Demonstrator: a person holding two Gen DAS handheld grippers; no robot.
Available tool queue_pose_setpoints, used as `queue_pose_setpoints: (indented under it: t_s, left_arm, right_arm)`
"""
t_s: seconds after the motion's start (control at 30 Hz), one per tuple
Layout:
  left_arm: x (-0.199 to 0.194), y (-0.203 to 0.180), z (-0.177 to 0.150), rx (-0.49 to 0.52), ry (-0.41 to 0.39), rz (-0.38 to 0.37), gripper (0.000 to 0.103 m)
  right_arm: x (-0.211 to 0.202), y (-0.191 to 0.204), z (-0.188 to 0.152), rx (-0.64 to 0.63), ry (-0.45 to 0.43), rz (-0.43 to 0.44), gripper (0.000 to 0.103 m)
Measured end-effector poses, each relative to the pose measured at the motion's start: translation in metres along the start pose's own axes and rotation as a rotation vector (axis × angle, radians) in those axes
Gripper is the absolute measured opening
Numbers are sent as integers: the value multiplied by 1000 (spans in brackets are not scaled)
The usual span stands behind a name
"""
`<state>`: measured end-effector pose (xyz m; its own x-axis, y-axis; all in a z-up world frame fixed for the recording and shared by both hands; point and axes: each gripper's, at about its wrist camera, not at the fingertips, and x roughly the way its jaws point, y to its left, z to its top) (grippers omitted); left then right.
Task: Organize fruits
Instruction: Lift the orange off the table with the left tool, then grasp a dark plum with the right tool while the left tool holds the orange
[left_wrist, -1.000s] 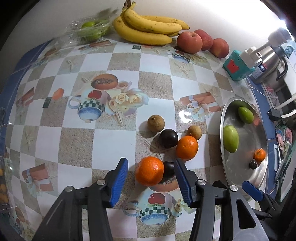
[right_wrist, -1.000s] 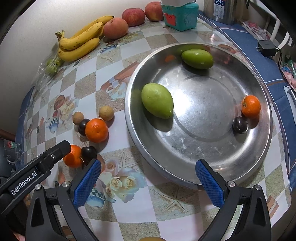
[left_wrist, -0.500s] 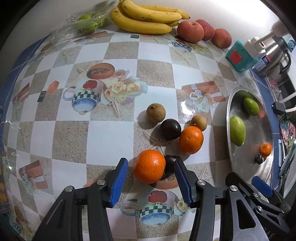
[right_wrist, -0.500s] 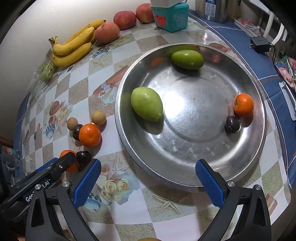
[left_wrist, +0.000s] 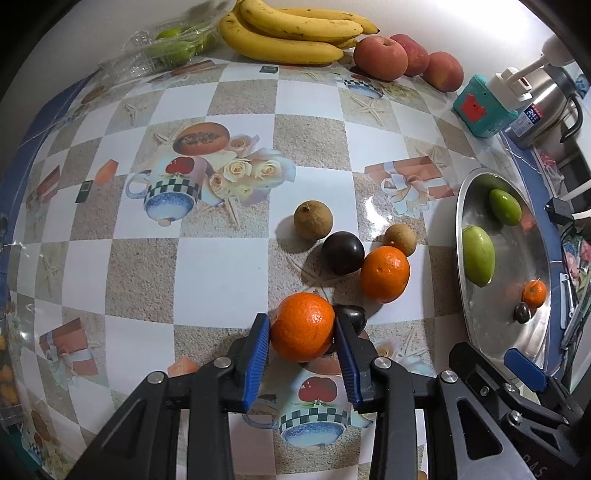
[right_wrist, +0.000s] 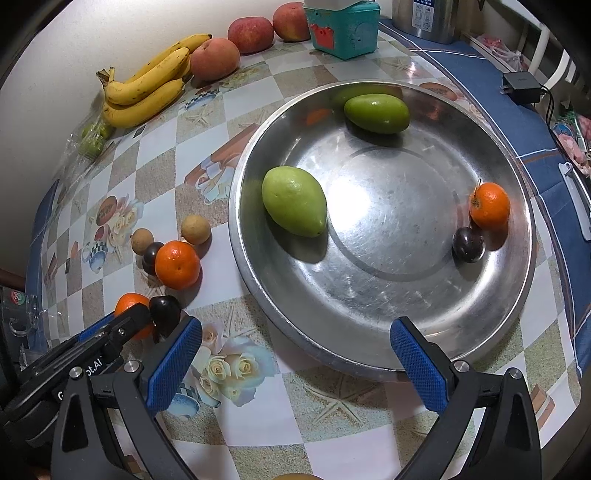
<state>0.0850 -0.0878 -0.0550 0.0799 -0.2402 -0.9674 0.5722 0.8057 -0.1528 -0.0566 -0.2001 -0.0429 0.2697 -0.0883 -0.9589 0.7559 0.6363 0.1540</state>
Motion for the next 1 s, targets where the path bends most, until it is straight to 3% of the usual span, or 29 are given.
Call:
queue_pose_setpoints:
  t_s: [0.3,0.7,0.97,1.0]
  left_arm:
    - [-18,24,5,-85,-29,-47,38]
    - [-44,82,8,-224,-124,50,38]
    - [-43,91,10,-243,-121,38,38]
    - [-42,91,10,-243,-117,37,38]
  right_arm:
    - [-4,12,1,-26,-31,30,102]
    - [-7,65,-5,-157,-58,183,102]
    - [16,88,-9,-239,-20,137,100]
    - [20,90,-9,-243,-14,133,95]
